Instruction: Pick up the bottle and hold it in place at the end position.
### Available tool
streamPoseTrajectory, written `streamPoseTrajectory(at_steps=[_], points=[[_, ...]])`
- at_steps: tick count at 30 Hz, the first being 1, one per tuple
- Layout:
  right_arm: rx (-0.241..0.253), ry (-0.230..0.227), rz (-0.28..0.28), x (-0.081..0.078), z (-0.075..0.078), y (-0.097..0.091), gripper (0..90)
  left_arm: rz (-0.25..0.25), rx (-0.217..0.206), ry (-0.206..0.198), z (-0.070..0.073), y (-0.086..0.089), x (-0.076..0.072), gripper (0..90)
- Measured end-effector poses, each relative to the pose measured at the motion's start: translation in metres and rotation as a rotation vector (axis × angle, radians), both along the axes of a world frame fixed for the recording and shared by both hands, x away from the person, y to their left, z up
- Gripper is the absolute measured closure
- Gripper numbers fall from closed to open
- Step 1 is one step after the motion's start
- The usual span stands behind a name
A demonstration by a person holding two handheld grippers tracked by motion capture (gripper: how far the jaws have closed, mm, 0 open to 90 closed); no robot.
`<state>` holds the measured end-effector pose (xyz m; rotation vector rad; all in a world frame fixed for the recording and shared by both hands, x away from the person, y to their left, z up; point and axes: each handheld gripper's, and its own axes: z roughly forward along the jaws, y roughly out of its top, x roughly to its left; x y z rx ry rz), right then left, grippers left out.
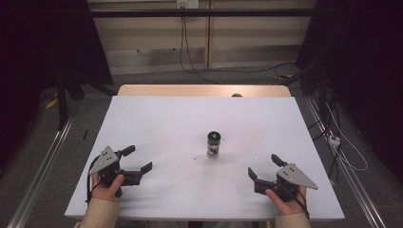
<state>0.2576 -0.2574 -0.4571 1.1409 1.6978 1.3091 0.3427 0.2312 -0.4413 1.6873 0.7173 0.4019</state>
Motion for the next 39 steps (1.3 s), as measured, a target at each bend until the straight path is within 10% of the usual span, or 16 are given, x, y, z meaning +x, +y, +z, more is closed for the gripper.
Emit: streamPoseTrajectory(at_steps=[39], points=[[0.023,0.08,0.112,0.063,0.012,0.084,12.0,0.0,-0.004,-0.006,0.0,-0.002,0.002,4.3]])
